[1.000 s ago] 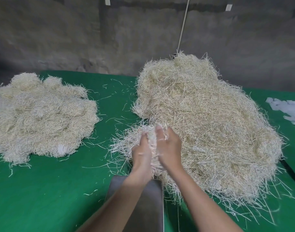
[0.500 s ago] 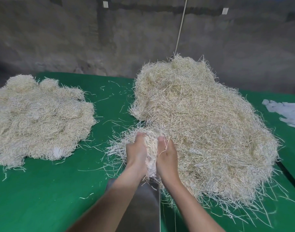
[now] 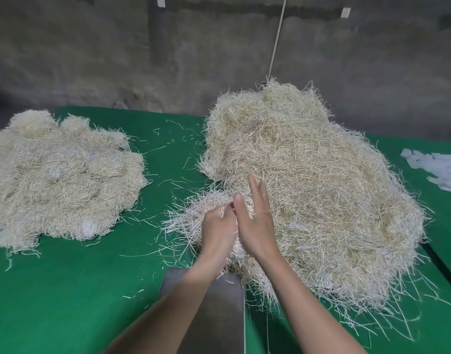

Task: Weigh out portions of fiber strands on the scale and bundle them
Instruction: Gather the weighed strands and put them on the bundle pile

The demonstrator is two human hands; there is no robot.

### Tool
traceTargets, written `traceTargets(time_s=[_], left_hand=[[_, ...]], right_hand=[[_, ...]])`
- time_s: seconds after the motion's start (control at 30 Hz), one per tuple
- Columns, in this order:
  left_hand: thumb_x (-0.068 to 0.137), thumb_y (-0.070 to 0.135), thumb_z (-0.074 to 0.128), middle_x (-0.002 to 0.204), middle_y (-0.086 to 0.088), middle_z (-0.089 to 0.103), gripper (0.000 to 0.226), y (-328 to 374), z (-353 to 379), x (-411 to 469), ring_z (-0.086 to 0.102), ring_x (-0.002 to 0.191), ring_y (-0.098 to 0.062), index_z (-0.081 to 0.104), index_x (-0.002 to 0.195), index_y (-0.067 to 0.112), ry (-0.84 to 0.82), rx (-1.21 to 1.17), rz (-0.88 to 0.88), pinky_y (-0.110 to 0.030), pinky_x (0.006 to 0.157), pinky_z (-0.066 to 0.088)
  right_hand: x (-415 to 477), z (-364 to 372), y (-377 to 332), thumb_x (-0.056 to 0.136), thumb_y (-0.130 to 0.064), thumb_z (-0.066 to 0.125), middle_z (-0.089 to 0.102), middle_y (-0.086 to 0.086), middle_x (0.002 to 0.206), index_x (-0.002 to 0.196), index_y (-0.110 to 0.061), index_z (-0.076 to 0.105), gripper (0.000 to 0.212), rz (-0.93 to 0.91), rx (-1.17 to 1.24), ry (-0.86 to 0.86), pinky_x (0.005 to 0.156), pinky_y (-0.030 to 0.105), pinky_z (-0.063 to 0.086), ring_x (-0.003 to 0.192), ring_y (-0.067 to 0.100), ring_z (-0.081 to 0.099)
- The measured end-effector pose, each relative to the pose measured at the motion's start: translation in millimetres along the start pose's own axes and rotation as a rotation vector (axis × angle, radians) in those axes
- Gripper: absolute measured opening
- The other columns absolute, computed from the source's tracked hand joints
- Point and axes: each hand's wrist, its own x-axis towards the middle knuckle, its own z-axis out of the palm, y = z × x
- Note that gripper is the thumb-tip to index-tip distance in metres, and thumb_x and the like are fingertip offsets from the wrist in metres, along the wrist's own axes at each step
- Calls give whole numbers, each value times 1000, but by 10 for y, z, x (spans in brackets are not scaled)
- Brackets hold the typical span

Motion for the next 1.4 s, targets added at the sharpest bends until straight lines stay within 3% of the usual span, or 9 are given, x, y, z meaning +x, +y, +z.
traceTargets(time_s=[0.17,0.27,0.4,0.47,0.7,0.87,1.1,1.2,1.4], left_hand=[[95,55,34,61,15,43,48,121,-144,104,33,45,0,57,89,14,-28,130,179,-24,58,33],[92,56,39,74,13,51,33,107,-149,92,46,64,5,46,76,28,194,99,445,-15,60,36],[61,85,39,134,2,50,90,32,-147,86,47,125,-16,46,130,27,-59,-351,-54,-37,98,43],[58,87,43,151,2,32,104,-49,-105,-14,35,136,-26,30,145,31,-220,-481,-283,-54,106,36],[89,54,51,115,-9,59,68,-3,-178,182,58,105,-22,47,131,1,228,-175,-53,-37,89,47],[85,66,40,85,7,69,52,-86,-105,6,62,74,2,70,99,25,-98,38,79,-13,63,47],[92,37,56,78,12,55,13,-141,-182,198,48,63,0,54,93,24,196,199,378,-29,65,43],[79,68,48,120,23,46,56,-167,-177,127,45,113,2,45,122,32,55,-173,110,-27,98,33],[41,92,42,154,0,26,130,-213,-135,-102,30,138,-21,21,150,24,0,-445,-222,-36,108,30]], right_hand=[[-132,181,71,96,-44,41,50,-34,115,118,-59,45,27,174,355,39,94,6,37,105,-16,45],[-261,346,131,96,-40,45,51,-9,106,135,-22,48,43,302,340,202,76,7,29,100,1,48],[-36,235,146,91,-54,45,47,-12,73,123,-12,50,54,349,572,399,60,17,39,65,6,43],[100,182,163,93,-55,38,25,-16,75,114,-20,49,43,417,612,375,84,31,42,72,6,34],[-262,245,227,87,-52,43,53,-2,96,96,-34,37,21,-120,6,177,72,27,41,85,11,51],[77,105,173,93,-51,42,47,-21,117,119,-39,40,29,117,147,126,90,28,37,113,7,47],[-243,373,326,89,-59,31,35,-12,142,144,-21,31,67,167,125,-19,100,10,30,125,-1,34],[-11,245,366,95,-51,34,27,7,152,148,-12,21,67,345,234,80,113,38,25,139,21,28],[-28,403,319,88,-62,30,40,9,143,144,-8,31,77,288,234,127,105,25,20,136,20,33]])
